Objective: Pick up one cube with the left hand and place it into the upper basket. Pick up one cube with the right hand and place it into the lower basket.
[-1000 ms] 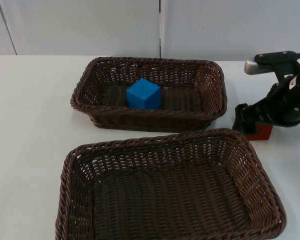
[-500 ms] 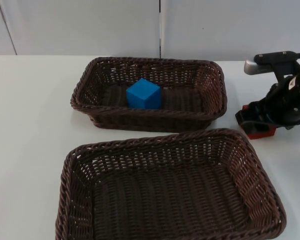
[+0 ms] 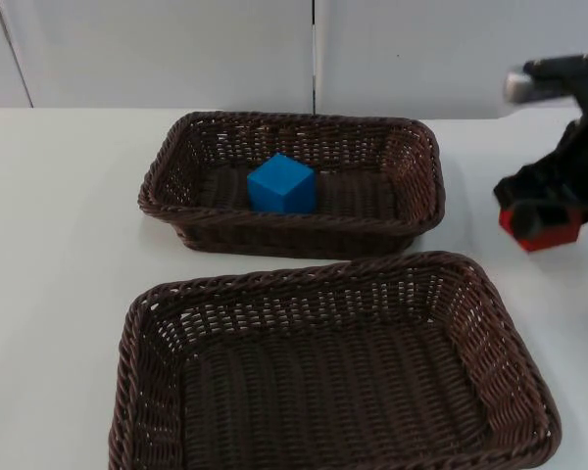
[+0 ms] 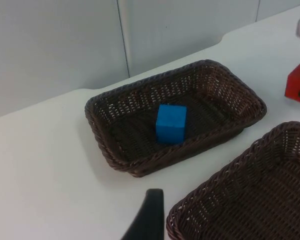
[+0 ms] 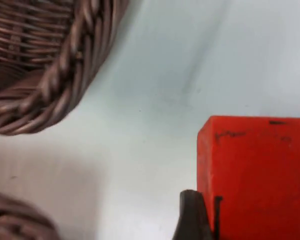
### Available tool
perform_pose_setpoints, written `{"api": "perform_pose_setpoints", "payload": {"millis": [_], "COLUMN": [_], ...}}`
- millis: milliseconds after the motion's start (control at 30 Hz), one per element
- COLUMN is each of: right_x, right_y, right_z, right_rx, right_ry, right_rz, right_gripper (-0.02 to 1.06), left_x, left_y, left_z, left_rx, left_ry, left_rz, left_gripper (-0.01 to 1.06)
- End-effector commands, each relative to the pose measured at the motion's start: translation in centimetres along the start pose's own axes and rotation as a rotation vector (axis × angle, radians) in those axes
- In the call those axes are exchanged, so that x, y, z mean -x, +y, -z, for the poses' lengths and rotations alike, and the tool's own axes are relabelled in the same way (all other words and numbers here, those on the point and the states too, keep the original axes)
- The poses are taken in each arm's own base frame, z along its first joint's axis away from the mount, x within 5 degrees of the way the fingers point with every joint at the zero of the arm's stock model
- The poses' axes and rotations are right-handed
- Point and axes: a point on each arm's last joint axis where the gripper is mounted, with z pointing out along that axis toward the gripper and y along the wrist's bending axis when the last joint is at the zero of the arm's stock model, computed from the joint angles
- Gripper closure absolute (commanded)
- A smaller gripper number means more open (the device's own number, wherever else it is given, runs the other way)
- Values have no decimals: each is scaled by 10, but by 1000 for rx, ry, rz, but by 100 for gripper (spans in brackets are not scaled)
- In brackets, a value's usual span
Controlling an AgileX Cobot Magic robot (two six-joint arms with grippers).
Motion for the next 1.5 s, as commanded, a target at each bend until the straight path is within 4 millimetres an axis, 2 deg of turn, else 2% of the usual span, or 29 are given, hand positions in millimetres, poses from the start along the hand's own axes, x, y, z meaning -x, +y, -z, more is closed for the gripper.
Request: {"api": "perform_pose_setpoints", "payload": {"millis": [0, 33, 67, 133, 167, 300, 333, 467, 600, 1133, 1267, 1367, 1433, 1467], "right_x": [3, 5, 5, 7, 7, 10, 10, 11, 11, 11, 11, 10, 9, 9], "right_y": [-1, -1, -1, -1, -1, -2, -2, -2, -2, 2, 13, 32, 38, 49], "right_z": [16, 31, 35, 59, 59, 95, 95, 117, 127, 126, 127, 127, 128, 129], "right_rx": [-5, -6, -6, -8, -8, -10, -10, -11, -10, 29, 45, 74, 84, 101], "right_ry": [-9, -21, -22, -52, -52, -114, -114, -169, -196, -190, -190, -191, -191, -193], "right_rz": [20, 19, 19, 18, 18, 17, 17, 16, 13, -28, 2, 56, 71, 99], "right_gripper": [105, 105, 105, 105, 105, 105, 105, 105, 105, 105, 105, 105, 105, 105], "left_x": [-1, -1, -1, -1, -1, -1, -1, -1, -1, -1, -1, -1, -1, -1], "left_y": [0, 0, 0, 0, 0, 0, 0, 0, 0, 0, 0, 0, 0, 0], "left_z": [0, 0, 0, 0, 0, 0, 0, 0, 0, 0, 0, 0, 0, 0], "left_rx": [-1, -1, -1, -1, -1, -1, -1, -1, -1, -1, -1, -1, -1, -1], "left_ry": [0, 0, 0, 0, 0, 0, 0, 0, 0, 0, 0, 0, 0, 0], "left_rz": [4, 4, 4, 4, 4, 4, 4, 4, 4, 4, 4, 4, 4, 4], "left_gripper": [22, 22, 22, 22, 22, 22, 22, 22, 22, 22, 22, 22, 22, 22]}}
